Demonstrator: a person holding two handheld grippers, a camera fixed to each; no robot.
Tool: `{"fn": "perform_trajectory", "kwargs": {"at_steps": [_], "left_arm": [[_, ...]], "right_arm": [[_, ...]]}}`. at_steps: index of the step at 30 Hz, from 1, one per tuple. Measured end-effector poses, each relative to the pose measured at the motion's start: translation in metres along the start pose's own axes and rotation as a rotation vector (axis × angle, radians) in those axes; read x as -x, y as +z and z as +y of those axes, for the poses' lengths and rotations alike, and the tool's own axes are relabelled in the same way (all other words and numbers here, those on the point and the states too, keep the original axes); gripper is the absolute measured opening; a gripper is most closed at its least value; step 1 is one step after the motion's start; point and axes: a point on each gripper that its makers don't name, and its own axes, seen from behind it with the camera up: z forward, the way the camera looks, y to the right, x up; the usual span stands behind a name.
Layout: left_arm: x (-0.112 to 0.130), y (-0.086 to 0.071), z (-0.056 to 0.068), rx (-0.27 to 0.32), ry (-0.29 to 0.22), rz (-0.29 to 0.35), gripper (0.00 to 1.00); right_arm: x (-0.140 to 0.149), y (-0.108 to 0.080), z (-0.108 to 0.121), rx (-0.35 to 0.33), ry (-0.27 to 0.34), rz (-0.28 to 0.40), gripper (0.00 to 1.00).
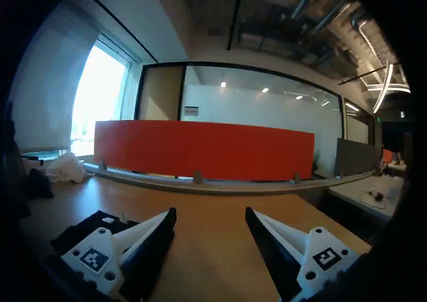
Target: Fold towel
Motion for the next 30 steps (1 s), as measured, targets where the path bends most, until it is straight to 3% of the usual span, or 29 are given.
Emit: {"fn": "perform_trajectory", "kwargs": {"at_steps": [6, 15, 24, 30], "left_arm": [[-0.018, -0.003, 0.01, 0.03, 0.029, -0.042, 0.92], [-0.04, -0.01, 0.024, 0.112, 0.058, -0.126, 0.92], [-0.036, -0.012, 0.035, 0.193, 0.095, -0.223, 0.91], [-0.028, -0.012, 0.048, 0.251, 0.136, -0.269, 0.91]], "right_arm": [[-0.036, -0.006, -0.007, -0.018, 0.003, -0.018, 1.0], [-0.067, -0.015, -0.029, -0.117, -0.017, -0.099, 1.0], [-0.07, -0.024, -0.055, -0.24, -0.034, -0.188, 1.0], [-0.055, -0.033, -0.074, -0.338, -0.047, -0.258, 1.0]]}}
